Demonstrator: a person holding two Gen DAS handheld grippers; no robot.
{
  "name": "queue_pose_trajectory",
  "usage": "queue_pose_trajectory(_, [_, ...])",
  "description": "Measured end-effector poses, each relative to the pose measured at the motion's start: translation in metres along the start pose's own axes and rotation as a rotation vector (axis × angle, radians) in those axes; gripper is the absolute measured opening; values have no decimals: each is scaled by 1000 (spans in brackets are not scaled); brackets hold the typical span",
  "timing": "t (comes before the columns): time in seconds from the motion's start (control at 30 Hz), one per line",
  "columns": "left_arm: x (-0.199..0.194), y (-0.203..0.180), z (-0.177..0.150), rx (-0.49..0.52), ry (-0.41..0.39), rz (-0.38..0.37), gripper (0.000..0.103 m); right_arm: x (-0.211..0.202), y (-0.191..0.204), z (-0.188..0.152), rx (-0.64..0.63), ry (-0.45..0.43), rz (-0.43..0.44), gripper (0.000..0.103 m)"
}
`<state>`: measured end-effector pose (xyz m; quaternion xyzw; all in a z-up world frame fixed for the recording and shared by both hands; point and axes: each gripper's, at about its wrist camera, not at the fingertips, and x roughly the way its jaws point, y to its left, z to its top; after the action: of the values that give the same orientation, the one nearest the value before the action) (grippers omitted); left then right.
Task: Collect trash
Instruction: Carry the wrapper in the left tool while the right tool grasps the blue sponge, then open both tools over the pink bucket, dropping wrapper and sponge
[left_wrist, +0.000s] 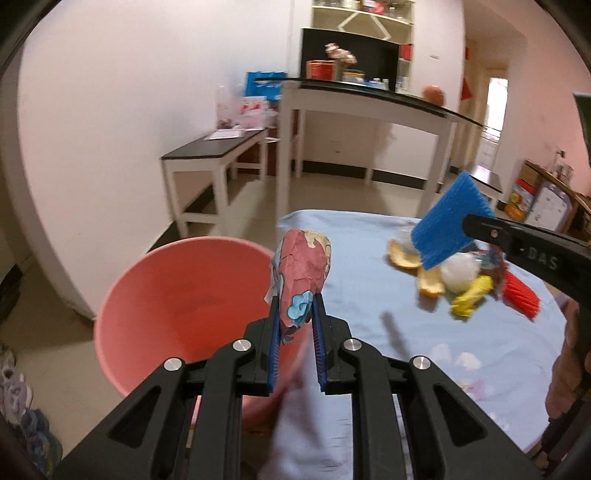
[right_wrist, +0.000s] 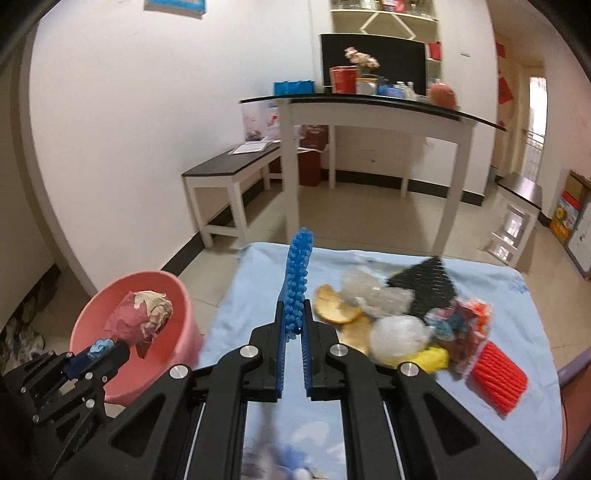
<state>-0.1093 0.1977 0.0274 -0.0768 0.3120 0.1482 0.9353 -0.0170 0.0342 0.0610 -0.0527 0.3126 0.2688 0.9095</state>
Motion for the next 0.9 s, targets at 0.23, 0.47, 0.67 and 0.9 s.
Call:
queue_pose_trajectory(0.23, [7, 52, -5, -77, 34, 95, 16, 19, 53, 3, -64, 29, 118, 7])
queue_pose_trajectory(0.47, [23, 86, -14, -127, 100, 168, 16, 34, 102, 0, -133, 70, 218, 7])
queue_pose_trajectory(0.67, [36, 101, -22, -145, 151, 191, 16, 46, 132, -5, -180, 108, 259, 7])
queue_pose_trajectory(0.9, [50, 111, -28, -162, 196, 198, 16, 61, 146, -18, -209, 167, 275, 8])
